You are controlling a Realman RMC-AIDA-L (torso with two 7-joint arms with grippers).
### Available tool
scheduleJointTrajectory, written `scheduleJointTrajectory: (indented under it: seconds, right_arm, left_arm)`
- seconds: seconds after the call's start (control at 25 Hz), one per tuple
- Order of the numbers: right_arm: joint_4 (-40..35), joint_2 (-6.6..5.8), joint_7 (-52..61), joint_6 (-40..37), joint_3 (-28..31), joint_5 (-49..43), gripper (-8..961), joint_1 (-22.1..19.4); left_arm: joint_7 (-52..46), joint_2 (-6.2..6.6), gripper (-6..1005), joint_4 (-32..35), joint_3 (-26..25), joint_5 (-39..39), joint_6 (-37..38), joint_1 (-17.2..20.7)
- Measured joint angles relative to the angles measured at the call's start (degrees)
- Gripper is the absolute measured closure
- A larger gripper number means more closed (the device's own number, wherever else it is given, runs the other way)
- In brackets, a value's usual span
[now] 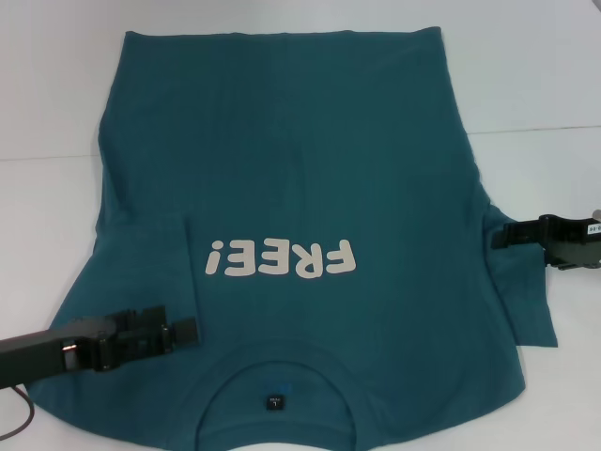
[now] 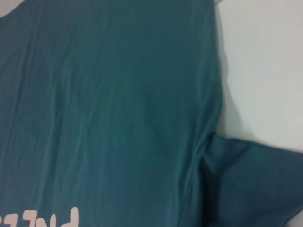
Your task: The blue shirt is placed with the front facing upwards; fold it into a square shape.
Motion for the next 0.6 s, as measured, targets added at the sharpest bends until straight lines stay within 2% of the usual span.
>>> scheduleJointTrajectory:
  seconds: [0.24, 0.6]
  right_arm:
    - [-0.22, 0.1, 0.05, 0.14, 0.14, 0.53, 163, -0.23]
    - [-0.64, -0.01, -0.4, -0.2, 0.04, 0.3, 573, -0.73]
  left_arm:
    - [0.01, 0.0, 42, 0.0, 0.0, -0.07, 0.0, -0.12]
    - [-0.03, 0.0, 42, 0.0, 0.0, -0.08, 0.05, -0.15]
